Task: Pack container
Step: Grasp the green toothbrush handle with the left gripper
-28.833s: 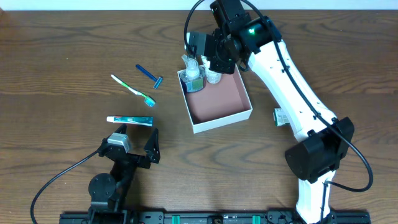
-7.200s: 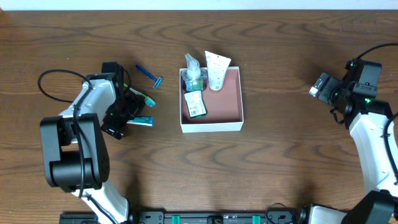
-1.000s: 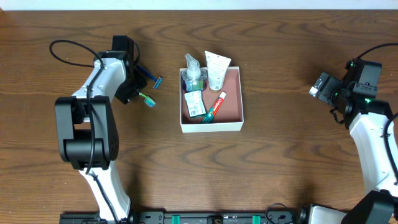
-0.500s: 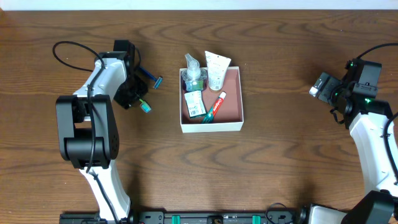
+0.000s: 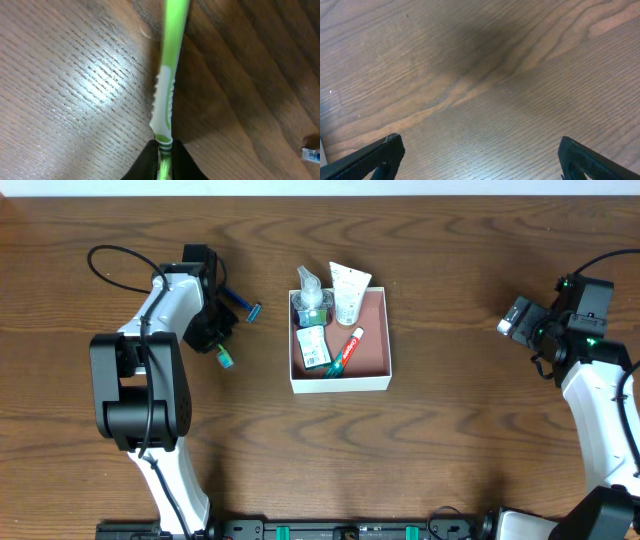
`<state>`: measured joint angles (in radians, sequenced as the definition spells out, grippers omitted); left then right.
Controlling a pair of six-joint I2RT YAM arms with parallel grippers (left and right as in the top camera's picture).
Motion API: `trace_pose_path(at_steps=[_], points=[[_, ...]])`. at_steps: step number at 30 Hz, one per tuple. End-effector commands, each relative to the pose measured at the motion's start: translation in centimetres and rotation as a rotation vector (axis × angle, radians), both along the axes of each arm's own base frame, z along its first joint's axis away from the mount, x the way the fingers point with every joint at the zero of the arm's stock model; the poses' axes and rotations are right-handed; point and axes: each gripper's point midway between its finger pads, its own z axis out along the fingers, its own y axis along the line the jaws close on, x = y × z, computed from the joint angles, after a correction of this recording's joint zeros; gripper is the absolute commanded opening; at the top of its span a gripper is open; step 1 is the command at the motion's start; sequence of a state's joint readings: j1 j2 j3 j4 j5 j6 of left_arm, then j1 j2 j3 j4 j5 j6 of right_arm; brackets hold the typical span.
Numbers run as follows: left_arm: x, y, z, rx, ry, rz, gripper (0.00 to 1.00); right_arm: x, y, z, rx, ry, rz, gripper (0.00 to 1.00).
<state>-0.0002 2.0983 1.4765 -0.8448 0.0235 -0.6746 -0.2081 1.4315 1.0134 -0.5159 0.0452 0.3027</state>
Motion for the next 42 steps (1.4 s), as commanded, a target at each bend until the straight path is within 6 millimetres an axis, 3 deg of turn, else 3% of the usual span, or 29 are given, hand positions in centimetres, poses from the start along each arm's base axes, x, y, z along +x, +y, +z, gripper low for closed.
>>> trace_pose_path(at_steps=[1,11,15,20,32,36,42], points=[[0.3,0.2,-0.1,0.005,0.001,-0.005,0.1,0.1,-0.6,1.0,-0.018,-0.023,-0.009,0.99],[-2.4,0.2,0.0,0.003,0.111,-0.03,0.12,0.1,-0.6,1.0,-0.018,-0.023,-0.009,0.99],[-2.4,0.2,0.0,0.003,0.113,-0.044,0.06,0.1,-0.6,1.0,-0.018,-0.023,-0.009,0.99],[-2.2,0.2,0.4,0.002,0.109,-0.052,0.06,0.1,-0.6,1.0,-0.018,-0.023,-0.009,0.99],[0.0,-0.2,6.5,-0.014,0.001,-0.181,0.06,0.1,-0.6,1.0,-0.018,-0.023,-0.009,0.99],[0.3,1.8,6.3,0.098,0.008,-0.187,0.23,0.1,-0.6,1.0,-0.018,-0.022,-0.009,0.99],[1.2,1.9,5.0,0.11,-0.006,-0.221,0.35,0.1,-0.6,1.0,-0.018,-0.023,-0.009,0.99]])
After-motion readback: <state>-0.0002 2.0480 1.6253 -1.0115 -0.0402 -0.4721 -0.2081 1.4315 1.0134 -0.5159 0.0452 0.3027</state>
